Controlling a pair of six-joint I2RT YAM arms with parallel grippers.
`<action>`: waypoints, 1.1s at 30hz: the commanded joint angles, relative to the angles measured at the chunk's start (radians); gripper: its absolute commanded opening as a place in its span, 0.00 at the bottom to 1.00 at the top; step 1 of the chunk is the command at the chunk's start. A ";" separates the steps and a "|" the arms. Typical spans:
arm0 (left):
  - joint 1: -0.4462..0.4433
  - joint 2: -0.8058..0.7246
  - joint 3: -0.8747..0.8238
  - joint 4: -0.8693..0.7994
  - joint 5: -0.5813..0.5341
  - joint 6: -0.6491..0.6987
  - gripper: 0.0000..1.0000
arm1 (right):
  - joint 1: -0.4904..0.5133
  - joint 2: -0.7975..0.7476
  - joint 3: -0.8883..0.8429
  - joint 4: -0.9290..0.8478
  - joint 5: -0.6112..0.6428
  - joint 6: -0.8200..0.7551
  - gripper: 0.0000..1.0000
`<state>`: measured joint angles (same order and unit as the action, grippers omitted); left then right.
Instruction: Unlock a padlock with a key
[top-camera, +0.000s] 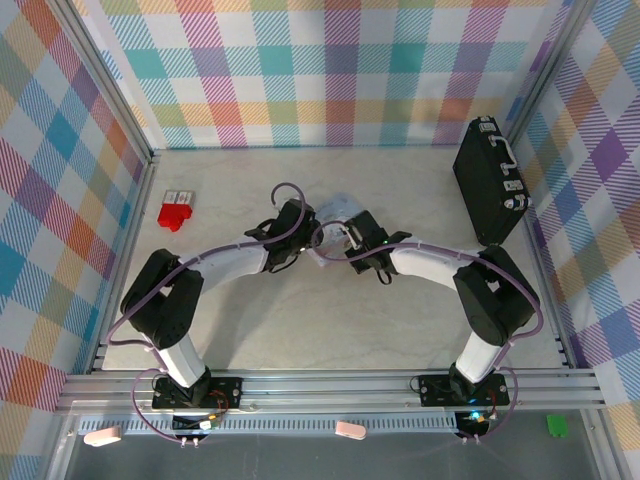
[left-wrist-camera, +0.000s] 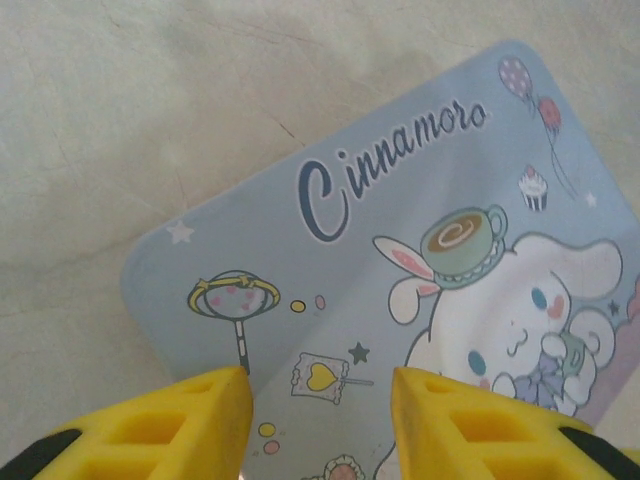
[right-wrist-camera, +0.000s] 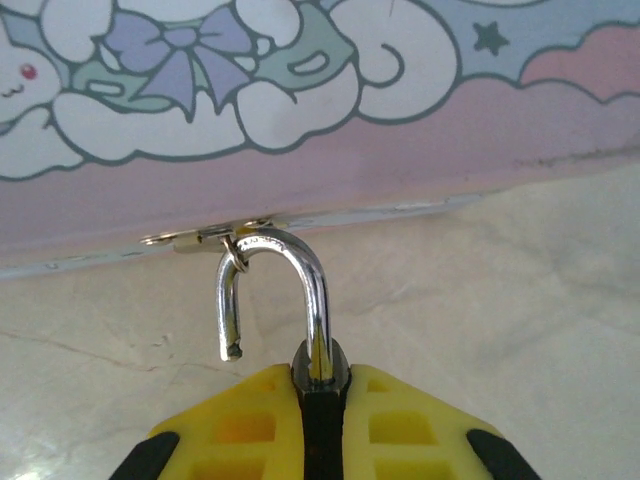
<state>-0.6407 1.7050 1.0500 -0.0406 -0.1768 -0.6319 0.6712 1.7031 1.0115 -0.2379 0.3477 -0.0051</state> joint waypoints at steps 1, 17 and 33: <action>-0.014 0.013 -0.080 -0.173 0.005 -0.038 0.43 | -0.010 -0.003 0.025 0.015 0.136 -0.075 0.00; -0.046 -0.020 -0.068 -0.163 0.045 -0.064 0.42 | -0.010 0.084 0.008 0.217 0.054 -0.003 0.00; -0.099 0.024 -0.051 -0.104 0.082 -0.121 0.41 | -0.009 0.090 -0.008 0.252 -0.089 0.694 0.00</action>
<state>-0.7044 1.6695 1.0191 -0.0444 -0.1661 -0.7197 0.6605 1.7908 1.0107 -0.0410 0.3000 0.5190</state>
